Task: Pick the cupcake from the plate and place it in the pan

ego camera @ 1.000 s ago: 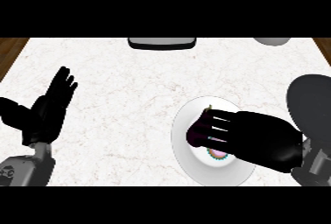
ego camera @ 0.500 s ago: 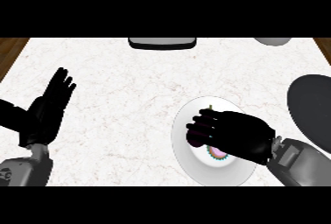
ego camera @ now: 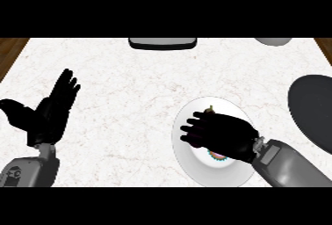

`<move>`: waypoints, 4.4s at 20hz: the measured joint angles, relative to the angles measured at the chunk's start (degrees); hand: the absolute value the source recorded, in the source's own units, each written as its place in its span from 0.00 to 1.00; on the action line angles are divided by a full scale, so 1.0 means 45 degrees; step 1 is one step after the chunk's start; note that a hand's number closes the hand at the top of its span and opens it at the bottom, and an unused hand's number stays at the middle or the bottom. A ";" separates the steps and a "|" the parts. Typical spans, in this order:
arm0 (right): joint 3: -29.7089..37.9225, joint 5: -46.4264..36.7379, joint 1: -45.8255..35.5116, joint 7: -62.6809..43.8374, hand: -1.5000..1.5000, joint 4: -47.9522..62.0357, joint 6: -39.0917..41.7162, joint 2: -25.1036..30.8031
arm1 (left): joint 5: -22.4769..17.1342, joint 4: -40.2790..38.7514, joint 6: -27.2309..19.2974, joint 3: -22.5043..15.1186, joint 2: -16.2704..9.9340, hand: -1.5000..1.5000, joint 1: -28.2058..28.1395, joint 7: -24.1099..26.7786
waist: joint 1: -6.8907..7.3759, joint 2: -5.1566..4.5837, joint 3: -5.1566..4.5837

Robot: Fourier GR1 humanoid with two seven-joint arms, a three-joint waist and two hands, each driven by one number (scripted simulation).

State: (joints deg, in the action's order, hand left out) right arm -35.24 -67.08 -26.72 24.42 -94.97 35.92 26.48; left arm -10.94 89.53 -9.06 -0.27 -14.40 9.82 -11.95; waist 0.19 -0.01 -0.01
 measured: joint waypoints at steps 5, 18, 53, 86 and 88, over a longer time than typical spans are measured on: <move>0.0199 -0.0468 0.0188 0.0478 0.00 0.0837 -0.0404 -0.0616 | 0.0154 0.0125 0.0095 0.0187 0.0160 0.50 0.0080 -0.0145 | 0.0000 0.0002 0.0000; 0.0134 -0.1579 0.0230 0.1874 1.00 0.2234 -0.1867 -0.1665 | 0.0425 0.0468 0.0489 0.0454 0.0415 0.50 -0.0148 -0.0329 | 0.0024 0.0119 -0.0043; 0.8207 -0.1302 0.2981 -0.9681 1.00 -0.8987 0.0889 -0.4179 | 0.0411 0.0203 0.0978 0.1087 0.0439 0.50 -0.0375 -0.0017 | -0.0207 0.0062 -0.0012; 1.5813 0.2478 0.0120 -0.0175 1.00 0.9707 -0.8568 0.1390 | 0.0747 0.0285 0.1202 0.1105 0.0877 0.50 0.0005 -0.0284 | 0.0211 -0.0087 0.0019; 1.5969 0.2492 -0.0281 -0.0762 0.00 1.0650 -0.8618 0.1406 | 0.0866 0.0251 0.1117 0.1000 0.0994 0.50 0.0071 -0.0227 | 0.0219 -0.0091 0.0024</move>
State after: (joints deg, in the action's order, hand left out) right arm 36.62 -55.86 -27.99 20.99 -47.05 -2.86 32.80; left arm -7.05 90.66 -4.03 4.23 -9.93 10.14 -12.97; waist 1.17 -0.43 0.10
